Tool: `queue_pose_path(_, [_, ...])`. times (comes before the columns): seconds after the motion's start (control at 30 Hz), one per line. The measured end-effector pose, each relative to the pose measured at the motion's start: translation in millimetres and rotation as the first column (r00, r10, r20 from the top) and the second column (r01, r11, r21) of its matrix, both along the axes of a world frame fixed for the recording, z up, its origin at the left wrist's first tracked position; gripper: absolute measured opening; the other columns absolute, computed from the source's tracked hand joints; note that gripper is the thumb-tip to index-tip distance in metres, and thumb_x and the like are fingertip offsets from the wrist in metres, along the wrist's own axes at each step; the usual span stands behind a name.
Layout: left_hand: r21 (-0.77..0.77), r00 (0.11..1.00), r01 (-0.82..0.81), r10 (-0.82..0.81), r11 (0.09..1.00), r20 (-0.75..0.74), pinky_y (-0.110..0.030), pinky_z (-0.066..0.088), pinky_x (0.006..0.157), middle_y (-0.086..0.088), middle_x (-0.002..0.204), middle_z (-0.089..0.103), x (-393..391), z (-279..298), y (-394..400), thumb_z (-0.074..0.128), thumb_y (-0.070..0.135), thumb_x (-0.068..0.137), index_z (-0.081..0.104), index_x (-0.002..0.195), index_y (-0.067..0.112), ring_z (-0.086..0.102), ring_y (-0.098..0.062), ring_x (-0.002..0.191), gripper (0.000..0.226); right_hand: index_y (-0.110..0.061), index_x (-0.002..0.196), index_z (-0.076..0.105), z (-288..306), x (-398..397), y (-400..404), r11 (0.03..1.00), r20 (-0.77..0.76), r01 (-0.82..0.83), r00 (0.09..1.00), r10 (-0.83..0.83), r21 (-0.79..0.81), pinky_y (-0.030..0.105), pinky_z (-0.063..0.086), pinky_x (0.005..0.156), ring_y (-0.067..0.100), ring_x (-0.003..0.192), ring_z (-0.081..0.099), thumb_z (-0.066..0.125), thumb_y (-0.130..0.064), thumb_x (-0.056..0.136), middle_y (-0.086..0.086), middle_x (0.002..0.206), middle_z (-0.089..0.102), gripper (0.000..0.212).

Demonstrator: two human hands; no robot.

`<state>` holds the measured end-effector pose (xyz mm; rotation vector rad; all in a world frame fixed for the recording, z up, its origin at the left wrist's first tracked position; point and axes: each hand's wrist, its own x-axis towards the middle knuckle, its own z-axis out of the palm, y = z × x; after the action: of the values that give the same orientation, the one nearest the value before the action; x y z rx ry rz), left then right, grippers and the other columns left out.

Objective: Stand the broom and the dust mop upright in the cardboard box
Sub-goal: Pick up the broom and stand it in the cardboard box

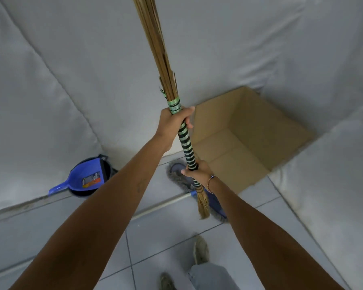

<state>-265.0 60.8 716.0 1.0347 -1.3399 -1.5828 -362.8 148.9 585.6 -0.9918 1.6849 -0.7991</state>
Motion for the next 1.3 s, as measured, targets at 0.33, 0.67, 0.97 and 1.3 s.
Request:
queue_pose_path(0.33, [-0.070, 0.982, 0.184, -0.180, 0.980, 0.060, -0.048, 0.054, 0.085, 0.003, 0.047, 0.052, -202.5, 29.2, 54.9, 0.070, 0.024, 0.081, 0.054, 0.051, 0.021, 0.053, -0.013, 0.047, 0.034, -0.026, 0.065, 0.052, 21.5, -180.9, 71.9, 0.995, -0.094, 0.099, 0.990, -0.102, -0.029, 0.028, 0.043, 0.078, 0.017, 0.082, 0.056, 0.069, -0.005, 0.078, -0.010, 0.069, 0.057, 0.029])
queue_pose_path(0.67, [-0.111, 0.961, 0.277, -0.274, 0.954, 0.046, -0.042, 0.056, 0.079, -0.001, 0.054, 0.050, -417.4, 43.4, 102.0, 0.068, 0.021, 0.083, 0.052, 0.058, 0.017, 0.053, -0.013, 0.048, 0.030, -0.020, 0.064, 0.048, 40.9, -394.6, 124.0, 0.989, -0.188, 0.149, 0.971, -0.147, -0.007, 0.037, 0.049, 0.081, 0.020, 0.081, 0.053, 0.062, 0.004, 0.079, 0.011, 0.082, 0.057, 0.032])
queue_pose_path(0.97, [-0.143, 0.972, 0.228, -0.216, 0.963, 0.089, -0.037, 0.052, 0.077, 0.001, 0.050, 0.055, -487.9, 54.3, 67.8, 0.067, 0.021, 0.084, 0.053, 0.056, 0.016, 0.054, -0.013, 0.050, 0.032, -0.013, 0.081, 0.056, 37.0, -462.6, 81.7, 0.995, -0.181, 0.101, 0.978, -0.101, -0.009, 0.027, 0.049, 0.078, 0.020, 0.086, 0.057, 0.064, -0.001, 0.079, 0.007, 0.088, 0.061, 0.014])
queue_pose_path(1.3, [-0.176, 0.986, 0.157, -0.145, 0.972, 0.079, -0.030, 0.053, 0.076, -0.002, 0.053, 0.055, -500.9, 63.4, -28.0, 0.068, 0.025, 0.085, 0.052, 0.058, 0.013, 0.053, -0.015, 0.056, 0.034, -0.021, 0.067, 0.055, 46.7, -487.2, -23.4, 0.998, -0.249, 0.065, 0.966, -0.069, -0.024, 0.033, 0.049, 0.086, 0.019, 0.085, 0.058, 0.067, 0.000, 0.077, 0.005, 0.086, 0.063, 0.026])
